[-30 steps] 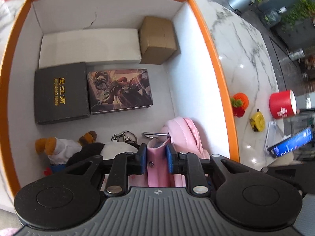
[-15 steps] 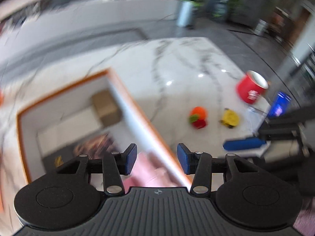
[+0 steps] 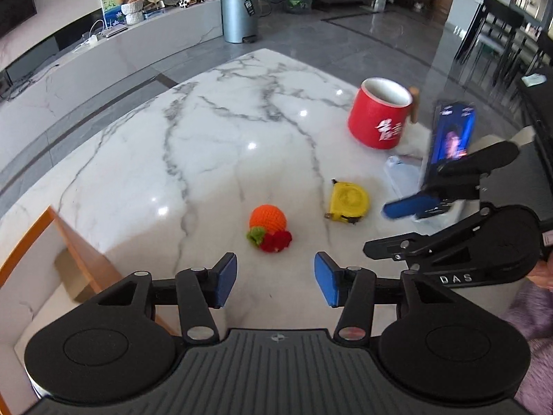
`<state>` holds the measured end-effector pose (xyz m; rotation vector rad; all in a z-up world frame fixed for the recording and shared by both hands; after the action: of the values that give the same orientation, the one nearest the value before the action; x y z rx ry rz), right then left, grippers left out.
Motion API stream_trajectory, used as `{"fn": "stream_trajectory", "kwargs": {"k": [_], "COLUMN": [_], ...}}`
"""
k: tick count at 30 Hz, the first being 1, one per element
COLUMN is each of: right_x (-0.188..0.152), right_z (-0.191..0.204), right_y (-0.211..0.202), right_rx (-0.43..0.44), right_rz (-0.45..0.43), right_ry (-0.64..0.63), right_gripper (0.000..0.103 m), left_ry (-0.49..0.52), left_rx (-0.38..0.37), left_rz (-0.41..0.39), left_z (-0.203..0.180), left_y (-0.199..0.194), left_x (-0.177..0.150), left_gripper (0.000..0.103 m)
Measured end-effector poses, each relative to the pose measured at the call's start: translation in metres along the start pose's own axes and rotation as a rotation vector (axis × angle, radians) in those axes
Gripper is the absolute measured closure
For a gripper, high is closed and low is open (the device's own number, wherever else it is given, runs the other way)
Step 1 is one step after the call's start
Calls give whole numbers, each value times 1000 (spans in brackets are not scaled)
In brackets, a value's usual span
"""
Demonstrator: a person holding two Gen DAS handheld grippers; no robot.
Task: Organize objects
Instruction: 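Grasp orange crochet fruit with left gripper while right grasps yellow tape measure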
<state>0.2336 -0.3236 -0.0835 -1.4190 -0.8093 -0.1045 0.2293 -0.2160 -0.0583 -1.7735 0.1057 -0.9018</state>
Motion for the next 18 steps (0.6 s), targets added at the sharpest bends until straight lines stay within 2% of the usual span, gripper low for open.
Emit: {"fn": "stream_trajectory", "kwargs": {"k": [4,6,9,15,18], "right_x": [-2,-2,0,-1,-3], "right_z": [-16,-22,-26,-36,-39], "right_y": [25,36,51,72,74], "right_rx": [-77,-124,-181,-158,-160], "right_rz": [-4,-14,-17,-9,-22], "right_ry": [-26,-39,-60,-29,-20], "right_gripper": [50,41,38,38,33], "left_ry": [-54,-74,-116,-173,-186], "left_rx": [-12,-11,3,3,3], "left_rz": [41,56,78,103,121], "left_z": [0,2,7,15,16], "left_y": [33,48,71,98,108], "left_x": [8,12,17,22,21], "left_gripper": [43,42,42,41,41]}}
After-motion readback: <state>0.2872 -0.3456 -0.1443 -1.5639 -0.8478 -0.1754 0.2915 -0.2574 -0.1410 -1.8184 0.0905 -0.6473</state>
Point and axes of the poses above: each gripper's, at about its wrist camera, not at the fingertips, and y roughly the way its jaws point, z to its left, x to its top, the point moved 4 cm from there along y, roughly the way its jaws point, and after that the axes turned 13 degrees about -y, right-handed, at the moved point
